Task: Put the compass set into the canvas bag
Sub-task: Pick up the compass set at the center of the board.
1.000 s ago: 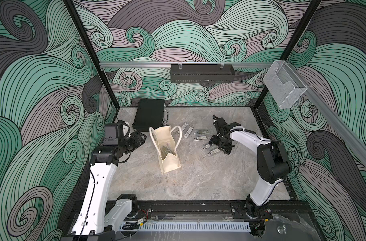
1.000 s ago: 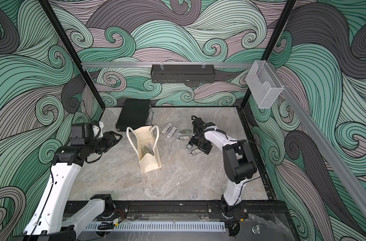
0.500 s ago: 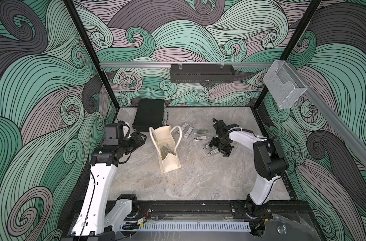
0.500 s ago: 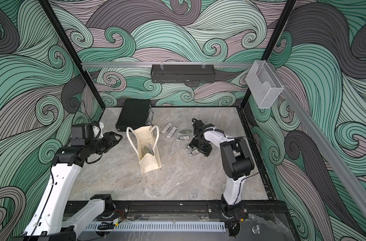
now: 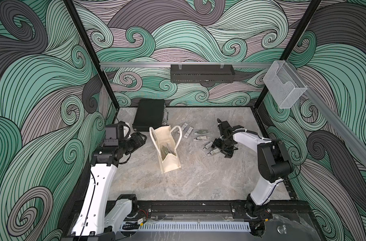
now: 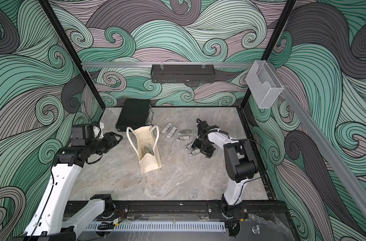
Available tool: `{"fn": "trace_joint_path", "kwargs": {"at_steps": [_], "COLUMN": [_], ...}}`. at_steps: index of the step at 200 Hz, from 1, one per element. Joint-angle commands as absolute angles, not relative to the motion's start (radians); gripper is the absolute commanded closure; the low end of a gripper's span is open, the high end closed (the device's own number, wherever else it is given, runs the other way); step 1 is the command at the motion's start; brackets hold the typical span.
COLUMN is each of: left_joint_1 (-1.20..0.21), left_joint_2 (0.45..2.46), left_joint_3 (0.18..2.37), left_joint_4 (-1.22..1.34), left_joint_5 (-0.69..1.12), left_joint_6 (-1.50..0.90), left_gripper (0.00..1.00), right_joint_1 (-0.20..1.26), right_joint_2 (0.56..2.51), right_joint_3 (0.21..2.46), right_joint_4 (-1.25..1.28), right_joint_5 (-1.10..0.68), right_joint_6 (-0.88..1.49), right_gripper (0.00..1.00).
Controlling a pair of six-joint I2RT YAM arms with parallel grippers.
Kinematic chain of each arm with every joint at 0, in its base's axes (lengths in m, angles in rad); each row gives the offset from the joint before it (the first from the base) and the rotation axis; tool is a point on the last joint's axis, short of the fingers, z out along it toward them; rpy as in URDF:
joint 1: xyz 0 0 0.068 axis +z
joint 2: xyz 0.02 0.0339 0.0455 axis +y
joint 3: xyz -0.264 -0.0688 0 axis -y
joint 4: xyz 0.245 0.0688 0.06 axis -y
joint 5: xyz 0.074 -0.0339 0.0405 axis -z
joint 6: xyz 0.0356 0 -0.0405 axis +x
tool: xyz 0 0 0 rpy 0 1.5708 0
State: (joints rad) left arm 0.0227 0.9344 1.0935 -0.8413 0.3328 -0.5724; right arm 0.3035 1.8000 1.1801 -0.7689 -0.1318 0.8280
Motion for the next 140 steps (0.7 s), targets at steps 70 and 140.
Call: {"fn": "trace_joint_path", "kwargs": {"at_steps": [70, 140], "left_joint_1": [0.020, 0.019], "left_joint_2": [0.896, 0.888], "left_joint_3": [1.071, 1.071], "left_joint_4": [-0.836, -0.835], "left_joint_5": [0.324, 0.324], "left_joint_6": [-0.570, -0.565], "left_gripper": [0.44, 0.44], "right_joint_1": [0.316, 0.325], "right_joint_2": [1.874, 1.918], "right_joint_3": [1.206, 1.249], "right_joint_4": [-0.721, -0.804], "right_joint_5": [-0.115, -0.103], "right_joint_6": [0.939, 0.809], "right_gripper": [0.12, 0.15]}}
